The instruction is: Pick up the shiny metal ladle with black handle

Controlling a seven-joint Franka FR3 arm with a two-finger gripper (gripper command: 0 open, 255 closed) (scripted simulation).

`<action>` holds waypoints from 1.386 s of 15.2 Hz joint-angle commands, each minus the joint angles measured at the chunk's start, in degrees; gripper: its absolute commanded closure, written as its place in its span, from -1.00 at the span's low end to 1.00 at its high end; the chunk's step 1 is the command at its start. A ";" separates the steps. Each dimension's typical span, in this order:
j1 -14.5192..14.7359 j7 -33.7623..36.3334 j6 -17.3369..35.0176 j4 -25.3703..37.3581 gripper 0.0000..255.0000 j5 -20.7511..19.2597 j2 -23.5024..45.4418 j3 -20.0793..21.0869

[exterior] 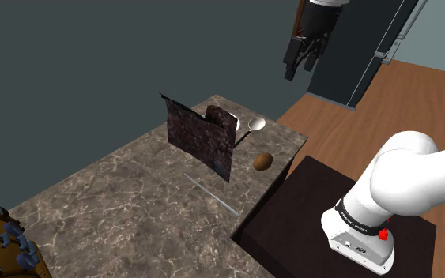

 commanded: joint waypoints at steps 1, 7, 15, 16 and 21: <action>0.00 0.00 0.00 0.00 -1.00 0.00 0.00 0.00; -4.07 14.30 9.78 -3.93 -1.00 2.51 7.90 3.85; -9.12 32.57 22.40 -5.45 -1.00 4.43 21.56 7.53; -9.70 34.80 23.91 -5.39 -1.00 4.54 23.43 7.83; -12.33 45.69 31.13 -4.48 -1.00 4.77 33.06 8.63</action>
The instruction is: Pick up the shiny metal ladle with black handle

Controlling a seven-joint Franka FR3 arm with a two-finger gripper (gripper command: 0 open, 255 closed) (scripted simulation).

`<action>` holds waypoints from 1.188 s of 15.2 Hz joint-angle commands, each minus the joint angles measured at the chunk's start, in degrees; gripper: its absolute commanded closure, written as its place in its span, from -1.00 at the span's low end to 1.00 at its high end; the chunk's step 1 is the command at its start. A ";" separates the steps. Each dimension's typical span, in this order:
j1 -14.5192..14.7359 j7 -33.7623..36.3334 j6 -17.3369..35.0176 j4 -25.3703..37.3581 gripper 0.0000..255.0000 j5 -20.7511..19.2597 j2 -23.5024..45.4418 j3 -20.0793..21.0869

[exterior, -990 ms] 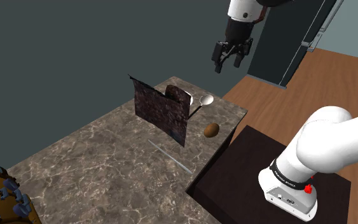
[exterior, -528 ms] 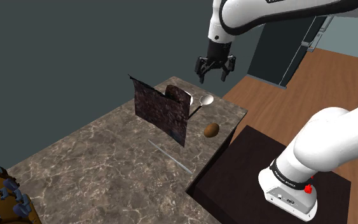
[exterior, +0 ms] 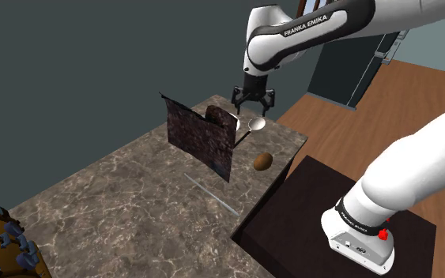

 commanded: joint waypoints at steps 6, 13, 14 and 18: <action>-2.84 14.71 9.50 2.20 -1.00 0.17 13.58 -0.49; -4.13 24.72 16.90 4.72 -1.00 1.19 24.78 -2.56; -4.10 24.68 17.62 4.62 -1.00 1.18 25.39 -2.58; -4.03 24.52 20.43 4.33 -1.00 1.13 27.93 -2.61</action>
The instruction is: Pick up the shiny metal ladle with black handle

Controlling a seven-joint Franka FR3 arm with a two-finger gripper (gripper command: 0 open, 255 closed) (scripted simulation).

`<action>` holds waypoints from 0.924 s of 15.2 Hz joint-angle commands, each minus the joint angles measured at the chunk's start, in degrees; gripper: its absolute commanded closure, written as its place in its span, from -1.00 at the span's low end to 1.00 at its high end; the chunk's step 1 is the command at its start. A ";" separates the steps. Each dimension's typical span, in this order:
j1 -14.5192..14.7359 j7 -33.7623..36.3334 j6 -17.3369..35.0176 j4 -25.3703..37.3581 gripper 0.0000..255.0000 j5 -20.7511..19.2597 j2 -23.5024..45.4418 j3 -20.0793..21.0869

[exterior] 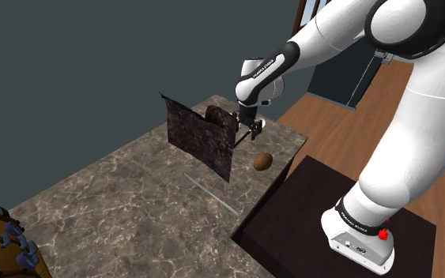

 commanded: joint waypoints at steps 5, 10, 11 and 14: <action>0.08 -0.01 1.84 0.01 1.00 -0.04 1.82 -0.02; 0.08 -0.03 1.85 0.00 1.00 -0.04 1.82 -0.02; 0.08 -0.02 1.85 0.01 1.00 -0.04 1.82 -0.02; 0.02 -0.04 1.11 0.14 1.00 -0.04 1.22 -0.04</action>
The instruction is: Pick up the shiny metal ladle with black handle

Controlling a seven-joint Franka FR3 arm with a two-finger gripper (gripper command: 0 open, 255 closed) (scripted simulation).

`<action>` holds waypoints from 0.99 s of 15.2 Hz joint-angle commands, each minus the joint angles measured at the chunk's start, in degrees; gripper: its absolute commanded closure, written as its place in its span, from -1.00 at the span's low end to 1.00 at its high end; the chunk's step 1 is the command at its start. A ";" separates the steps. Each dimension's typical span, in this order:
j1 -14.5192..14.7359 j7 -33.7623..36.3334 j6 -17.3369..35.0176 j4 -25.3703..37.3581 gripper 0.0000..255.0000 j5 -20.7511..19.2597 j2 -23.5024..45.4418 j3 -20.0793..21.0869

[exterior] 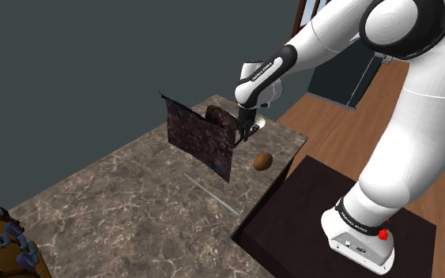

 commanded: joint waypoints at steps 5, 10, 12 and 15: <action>-0.15 0.16 -3.93 0.38 1.00 0.06 -3.51 0.01; -0.23 0.36 -7.54 1.05 1.00 0.10 -6.45 0.03; -0.26 0.44 -9.00 1.41 1.00 0.11 -7.56 0.02; -0.29 0.53 -10.58 1.84 1.00 0.12 -8.71 0.02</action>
